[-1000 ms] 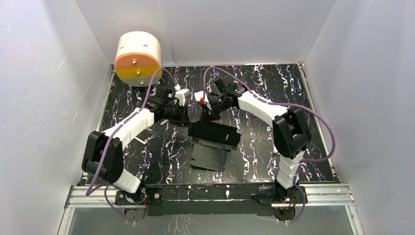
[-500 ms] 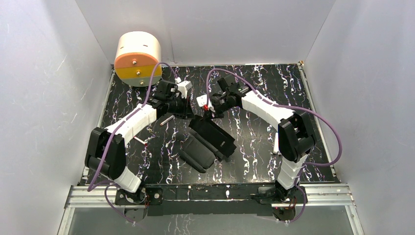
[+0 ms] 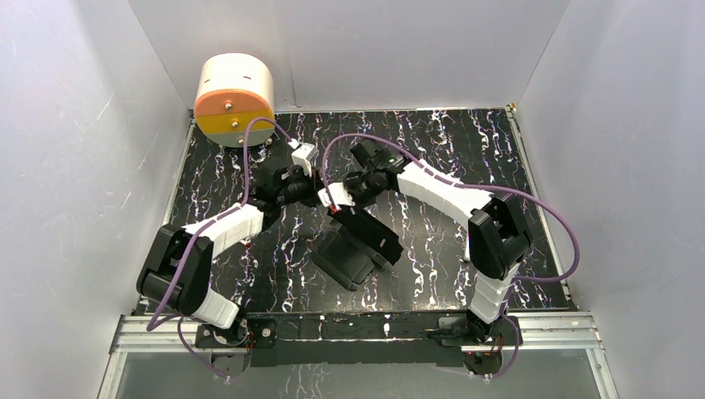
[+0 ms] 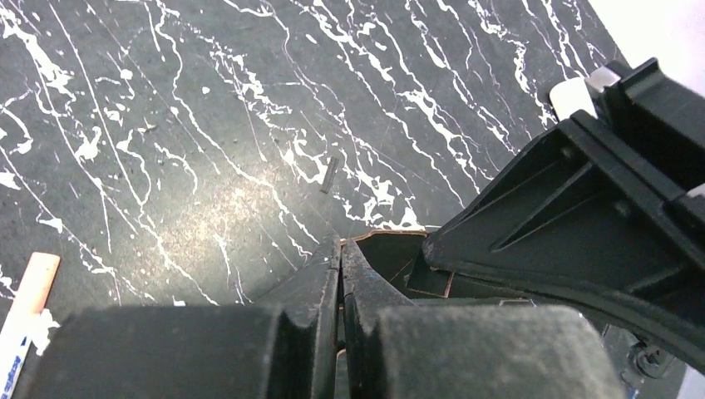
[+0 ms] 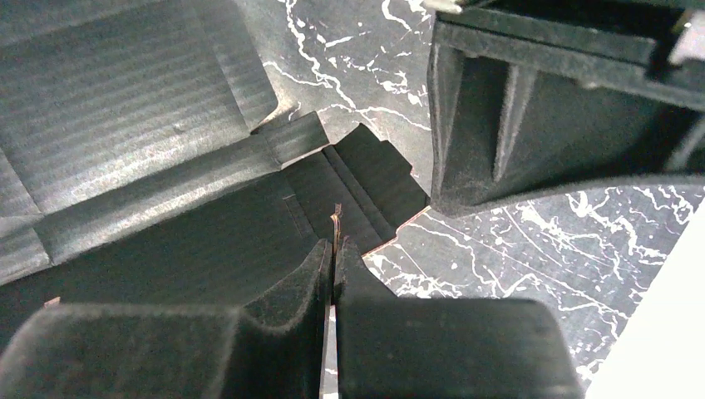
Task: Fold the paper box
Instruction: Fold the paper box at the center of the board.
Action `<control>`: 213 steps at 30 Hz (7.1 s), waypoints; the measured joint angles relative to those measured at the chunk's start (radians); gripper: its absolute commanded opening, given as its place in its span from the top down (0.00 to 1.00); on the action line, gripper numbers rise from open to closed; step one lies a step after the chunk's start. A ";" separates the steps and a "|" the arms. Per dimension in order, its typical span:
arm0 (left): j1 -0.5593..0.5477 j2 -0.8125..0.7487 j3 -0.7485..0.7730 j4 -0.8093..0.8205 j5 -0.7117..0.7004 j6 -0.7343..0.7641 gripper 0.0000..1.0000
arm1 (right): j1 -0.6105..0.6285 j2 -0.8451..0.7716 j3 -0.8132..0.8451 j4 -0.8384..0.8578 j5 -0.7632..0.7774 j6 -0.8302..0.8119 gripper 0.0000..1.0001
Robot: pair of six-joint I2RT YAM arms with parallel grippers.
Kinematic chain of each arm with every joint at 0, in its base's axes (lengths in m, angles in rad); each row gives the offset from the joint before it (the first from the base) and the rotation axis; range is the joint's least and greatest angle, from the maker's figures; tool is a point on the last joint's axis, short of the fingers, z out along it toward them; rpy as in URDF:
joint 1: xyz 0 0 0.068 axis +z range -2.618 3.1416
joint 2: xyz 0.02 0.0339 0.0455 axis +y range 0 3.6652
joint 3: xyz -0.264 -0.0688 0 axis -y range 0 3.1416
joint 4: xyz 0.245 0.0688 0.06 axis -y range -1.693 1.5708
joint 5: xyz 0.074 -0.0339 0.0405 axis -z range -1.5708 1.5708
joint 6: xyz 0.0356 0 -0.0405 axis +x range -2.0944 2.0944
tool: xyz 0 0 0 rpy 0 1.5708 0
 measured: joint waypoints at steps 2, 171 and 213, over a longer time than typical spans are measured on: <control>-0.001 0.000 -0.026 0.055 0.004 0.000 0.97 | 0.021 0.000 0.000 0.000 0.047 -0.014 0.89; 0.060 0.106 -0.417 0.920 0.010 0.023 1.00 | 0.082 -0.095 -0.183 0.238 0.465 0.610 0.45; 0.060 0.059 -0.432 0.940 0.026 0.037 1.00 | -0.093 -0.118 -0.258 0.359 0.091 0.719 1.00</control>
